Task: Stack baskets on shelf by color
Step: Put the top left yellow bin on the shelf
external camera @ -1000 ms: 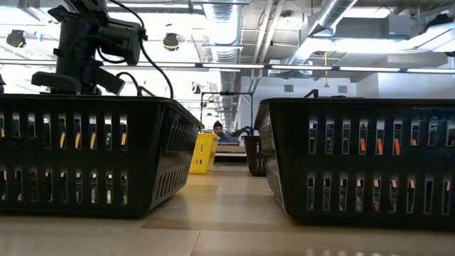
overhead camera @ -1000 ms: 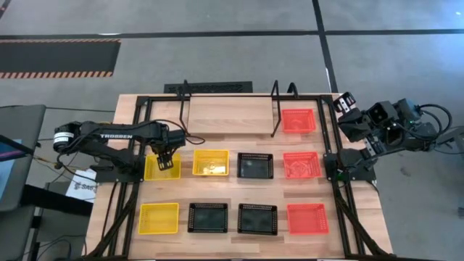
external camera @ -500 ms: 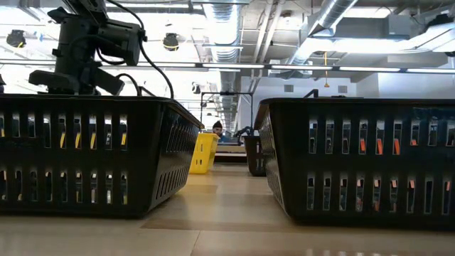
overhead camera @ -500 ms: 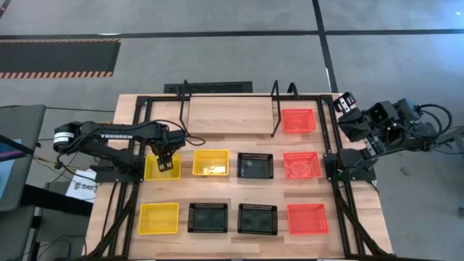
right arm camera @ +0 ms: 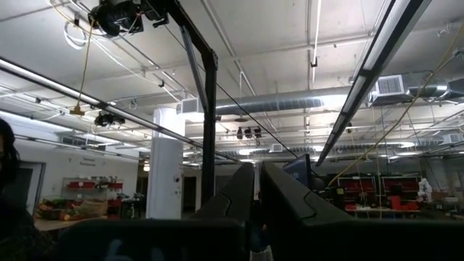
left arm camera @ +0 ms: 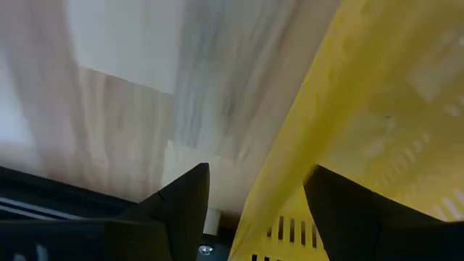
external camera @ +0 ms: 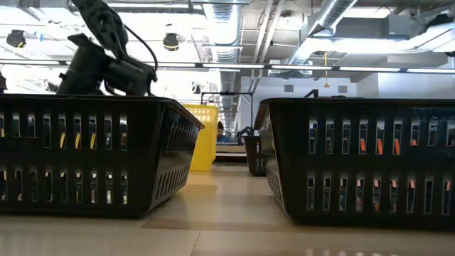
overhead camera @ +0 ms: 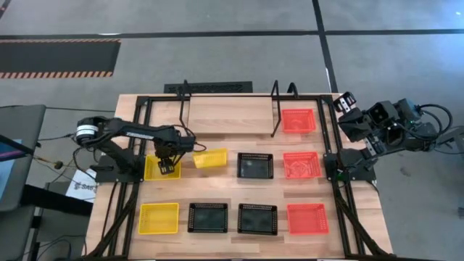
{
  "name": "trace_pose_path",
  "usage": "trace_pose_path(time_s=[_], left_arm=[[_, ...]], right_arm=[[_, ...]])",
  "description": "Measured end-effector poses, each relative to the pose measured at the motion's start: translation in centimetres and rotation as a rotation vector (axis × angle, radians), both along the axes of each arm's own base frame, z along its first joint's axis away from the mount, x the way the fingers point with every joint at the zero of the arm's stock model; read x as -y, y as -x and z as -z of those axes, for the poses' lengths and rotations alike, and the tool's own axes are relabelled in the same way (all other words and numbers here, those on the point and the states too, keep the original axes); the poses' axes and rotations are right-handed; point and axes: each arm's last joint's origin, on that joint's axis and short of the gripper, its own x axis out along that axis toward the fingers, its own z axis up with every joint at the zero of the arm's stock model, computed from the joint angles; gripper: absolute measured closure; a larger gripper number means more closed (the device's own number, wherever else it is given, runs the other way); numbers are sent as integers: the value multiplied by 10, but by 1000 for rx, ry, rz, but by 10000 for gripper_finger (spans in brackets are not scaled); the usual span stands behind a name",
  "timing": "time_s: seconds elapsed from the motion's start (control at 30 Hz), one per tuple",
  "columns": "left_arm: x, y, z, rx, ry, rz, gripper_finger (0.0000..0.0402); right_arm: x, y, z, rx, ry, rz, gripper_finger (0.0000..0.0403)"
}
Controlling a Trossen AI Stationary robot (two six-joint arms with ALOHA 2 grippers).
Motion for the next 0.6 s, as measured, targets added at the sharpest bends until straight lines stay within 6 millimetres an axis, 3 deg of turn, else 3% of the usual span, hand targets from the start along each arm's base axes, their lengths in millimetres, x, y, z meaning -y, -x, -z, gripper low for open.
trace_pose_path(time_s=[0.1,0.27,0.6], left_arm=[[0,-2,10,-53,16,1,234],[-1,-6,10,-57,18,2,374],[-7,-21,-40,191,-125,8,401]], right_arm=[[0,0,0,0,0,0,351],[0,1,0,2,0,0,351],[0,1,0,0,3,5,351]])
